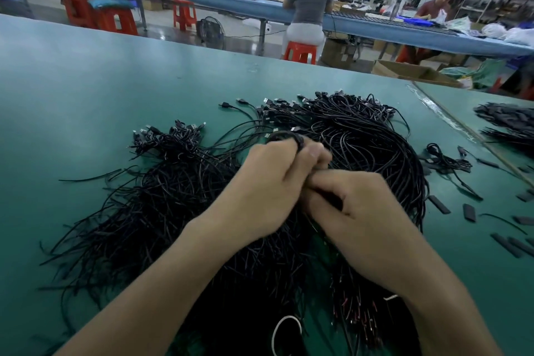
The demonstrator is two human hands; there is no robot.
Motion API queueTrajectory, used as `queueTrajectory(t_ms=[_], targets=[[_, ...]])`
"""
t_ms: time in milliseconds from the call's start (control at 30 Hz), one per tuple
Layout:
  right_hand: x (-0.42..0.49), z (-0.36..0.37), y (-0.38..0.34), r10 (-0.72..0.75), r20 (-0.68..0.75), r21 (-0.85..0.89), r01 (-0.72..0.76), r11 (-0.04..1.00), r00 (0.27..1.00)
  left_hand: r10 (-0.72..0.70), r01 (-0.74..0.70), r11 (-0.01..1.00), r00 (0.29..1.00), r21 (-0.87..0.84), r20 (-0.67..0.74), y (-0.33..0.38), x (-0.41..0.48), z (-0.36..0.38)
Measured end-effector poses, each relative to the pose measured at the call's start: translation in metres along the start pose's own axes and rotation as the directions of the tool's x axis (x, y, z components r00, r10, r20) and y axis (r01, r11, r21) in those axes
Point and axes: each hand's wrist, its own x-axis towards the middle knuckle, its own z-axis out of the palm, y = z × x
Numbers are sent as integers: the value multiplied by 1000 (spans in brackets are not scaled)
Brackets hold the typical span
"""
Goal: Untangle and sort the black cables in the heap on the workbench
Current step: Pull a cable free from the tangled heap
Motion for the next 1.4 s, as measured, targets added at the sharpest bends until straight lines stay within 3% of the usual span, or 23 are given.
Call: queueTrajectory(t_ms=[100,167,233,300,400,467,500,533,600,667,733,833,900,967,1033,1100,1167,1233,1400], targets=[[-1,-8,2,-49,-134,113,65,992,990,-218,246,967,933,-66,286,7,-4,-5],[0,-8,4,-45,-234,154,83,985,971,-270,352,926,868,-132,418,10,-5,-9],[2,-3,5,-29,-308,172,85,981,951,-268,428,873,821,-234,504,11,-5,-15],[4,3,7,17,-345,246,73,966,938,-149,469,753,804,-461,575,11,-3,-22],[5,11,8,102,-246,278,-31,960,964,64,453,417,850,-788,523,9,1,-31],[5,17,8,143,-126,206,-115,972,982,-7,387,271,916,-881,400,10,3,-29],[4,20,7,156,-66,148,-145,978,986,-84,340,260,940,-904,329,9,4,-26],[4,21,6,159,-5,78,-158,984,987,-145,285,302,957,-910,251,7,5,-22],[2,22,4,162,105,-40,-158,987,981,-186,173,564,979,-808,80,-1,6,-14],[0,16,4,158,147,-98,-145,985,976,-120,62,880,988,-470,-93,-8,6,-8],[-2,7,5,118,105,-146,-102,984,988,-69,57,988,995,-144,-75,-9,5,-6],[-5,-8,6,53,-56,-161,-61,985,997,-201,192,979,959,64,199,-3,1,-2],[-4,-14,9,4,-187,-55,-14,998,982,-290,308,951,887,9,361,0,-2,-5],[0,-14,13,-13,-269,50,27,998,963,-271,354,931,834,-90,481,2,-5,-11],[3,-10,16,-14,-224,268,76,960,974,-189,377,902,784,-212,592,1,-6,-19],[5,-7,18,-42,-105,511,90,855,994,-76,416,836,734,-358,675,1,-6,-25],[4,-6,17,-28,-6,599,26,800,1000,-26,457,779,707,-428,707,-1,-6,-28],[5,-6,18,6,10,534,-11,846,1000,-68,479,776,711,-411,699,-3,-5,-26],[7,-6,24,-5,-145,252,41,967,989,-196,468,777,815,-420,545,-1,-3,-11]])
